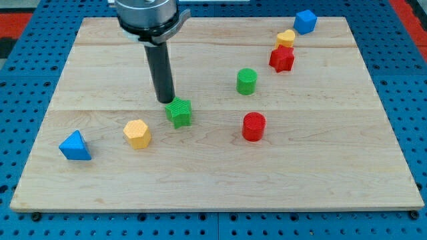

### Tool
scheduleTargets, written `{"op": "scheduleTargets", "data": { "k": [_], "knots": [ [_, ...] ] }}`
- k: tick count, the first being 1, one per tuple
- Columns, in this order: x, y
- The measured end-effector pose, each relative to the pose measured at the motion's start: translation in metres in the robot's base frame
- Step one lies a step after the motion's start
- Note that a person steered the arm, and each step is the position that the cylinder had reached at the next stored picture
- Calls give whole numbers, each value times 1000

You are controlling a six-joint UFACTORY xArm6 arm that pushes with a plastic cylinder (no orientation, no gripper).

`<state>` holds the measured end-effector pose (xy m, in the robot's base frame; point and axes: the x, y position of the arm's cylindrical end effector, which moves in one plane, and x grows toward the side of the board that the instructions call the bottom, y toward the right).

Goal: Move the red circle to the bottom right side of the green circle

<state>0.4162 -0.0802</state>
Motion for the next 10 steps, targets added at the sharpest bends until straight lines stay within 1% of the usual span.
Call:
{"op": "scheduleTargets", "data": {
  "k": [3, 4, 5, 6, 7, 8, 9, 10],
  "knots": [
    [1, 102],
    [10, 137],
    [17, 159],
    [39, 186],
    [99, 192],
    [129, 162],
    [109, 106],
    [67, 85]
  ]
}}
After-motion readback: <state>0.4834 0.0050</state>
